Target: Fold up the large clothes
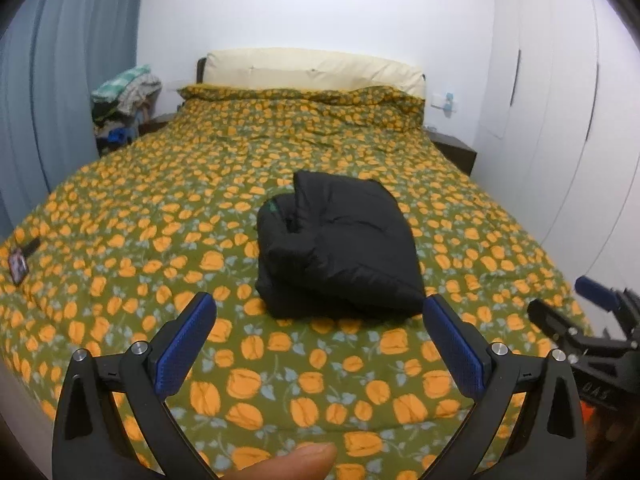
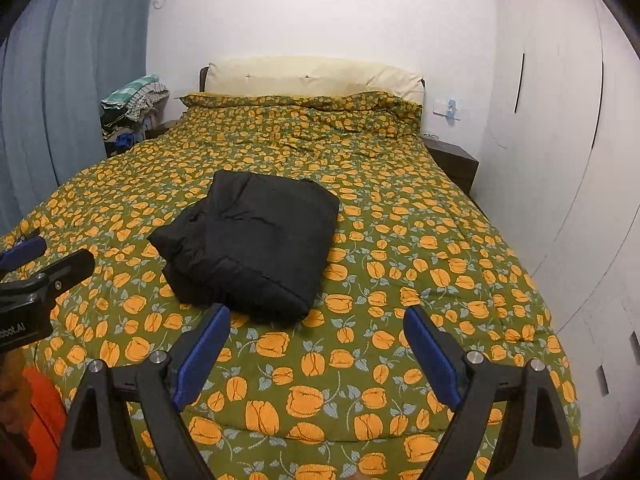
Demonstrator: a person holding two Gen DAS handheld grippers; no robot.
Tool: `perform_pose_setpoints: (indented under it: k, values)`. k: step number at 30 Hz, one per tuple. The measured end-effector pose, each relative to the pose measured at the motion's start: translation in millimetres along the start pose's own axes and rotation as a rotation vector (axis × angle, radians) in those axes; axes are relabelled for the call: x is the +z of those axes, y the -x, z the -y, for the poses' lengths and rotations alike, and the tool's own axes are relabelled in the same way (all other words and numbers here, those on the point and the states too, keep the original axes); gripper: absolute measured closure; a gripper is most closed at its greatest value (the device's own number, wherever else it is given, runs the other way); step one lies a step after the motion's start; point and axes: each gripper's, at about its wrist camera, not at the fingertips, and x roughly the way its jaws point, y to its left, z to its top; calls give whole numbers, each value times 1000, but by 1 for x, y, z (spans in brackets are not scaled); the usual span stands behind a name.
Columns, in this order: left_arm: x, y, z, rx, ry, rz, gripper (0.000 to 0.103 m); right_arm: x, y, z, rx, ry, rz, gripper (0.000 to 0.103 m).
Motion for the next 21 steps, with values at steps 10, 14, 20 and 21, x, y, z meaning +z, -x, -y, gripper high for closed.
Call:
perform_pose_setpoints:
  k: [10, 14, 20, 21]
  values:
    - [-6, 6, 5, 65, -31, -26, 0, -3, 12, -3, 0, -10, -18, 13]
    - [-6, 11, 12, 103, -54, -19, 0, -4, 13, -5, 0, -4, -26, 13]
    - [-6, 15, 14, 131, -75, -29, 0, -5, 15, -6, 0, -6, -32, 13]
    - [-6, 15, 15, 142, -78, -33, 0, -5, 15, -6, -1, -6, -33, 13]
